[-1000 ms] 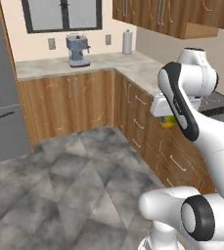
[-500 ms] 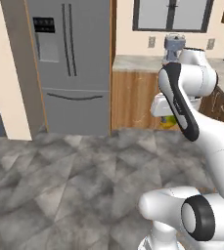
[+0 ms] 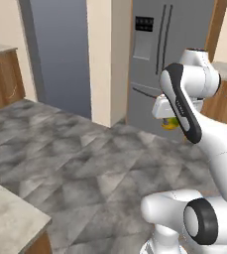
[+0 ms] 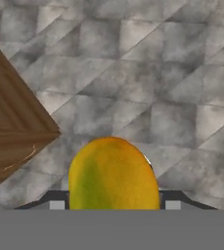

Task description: Pick the mangos from the cabinet and place them in one bowl. Pick the carrot from the sink and place it in the other bowl.

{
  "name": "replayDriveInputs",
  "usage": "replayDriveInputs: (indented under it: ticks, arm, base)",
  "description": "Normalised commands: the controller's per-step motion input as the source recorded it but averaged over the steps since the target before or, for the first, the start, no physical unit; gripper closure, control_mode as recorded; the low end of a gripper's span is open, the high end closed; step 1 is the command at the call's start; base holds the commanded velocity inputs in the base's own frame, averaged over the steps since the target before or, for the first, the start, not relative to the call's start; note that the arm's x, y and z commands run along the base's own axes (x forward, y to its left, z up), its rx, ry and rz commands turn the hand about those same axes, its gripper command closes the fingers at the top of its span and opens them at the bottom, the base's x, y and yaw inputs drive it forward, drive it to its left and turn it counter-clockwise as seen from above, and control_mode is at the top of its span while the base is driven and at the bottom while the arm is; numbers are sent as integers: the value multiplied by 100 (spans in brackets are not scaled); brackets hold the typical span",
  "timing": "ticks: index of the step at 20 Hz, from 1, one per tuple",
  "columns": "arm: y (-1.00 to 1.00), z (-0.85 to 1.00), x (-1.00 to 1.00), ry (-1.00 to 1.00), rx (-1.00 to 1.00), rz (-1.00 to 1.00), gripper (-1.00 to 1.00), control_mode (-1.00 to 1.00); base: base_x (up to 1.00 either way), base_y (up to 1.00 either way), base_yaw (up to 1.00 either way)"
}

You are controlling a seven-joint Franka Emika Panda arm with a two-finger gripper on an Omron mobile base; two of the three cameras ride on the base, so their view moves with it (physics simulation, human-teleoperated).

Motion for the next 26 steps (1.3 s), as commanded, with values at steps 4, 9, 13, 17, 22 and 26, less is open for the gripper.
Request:
replayDriveInputs:
  ticks: [4, 9, 13, 17, 22, 26]
  arm:
    - [0, 0, 0, 0, 0, 0, 100, 100]
    - [0, 0, 0, 0, 0, 0, 100, 100]
    - [0, 0, 0, 0, 0, 0, 100, 100]
    - [0, 0, 0, 0, 0, 0, 100, 100]
    - [0, 0, 0, 0, 0, 0, 100, 100]
    - [0, 0, 0, 0, 0, 0, 100, 100]
  base:
    - [0, 0, 72]
    - [0, 6, 72]
    - [0, 10, 70]
    - [13, 24, 43]
    - [19, 31, -2]
    - [0, 77, -1]
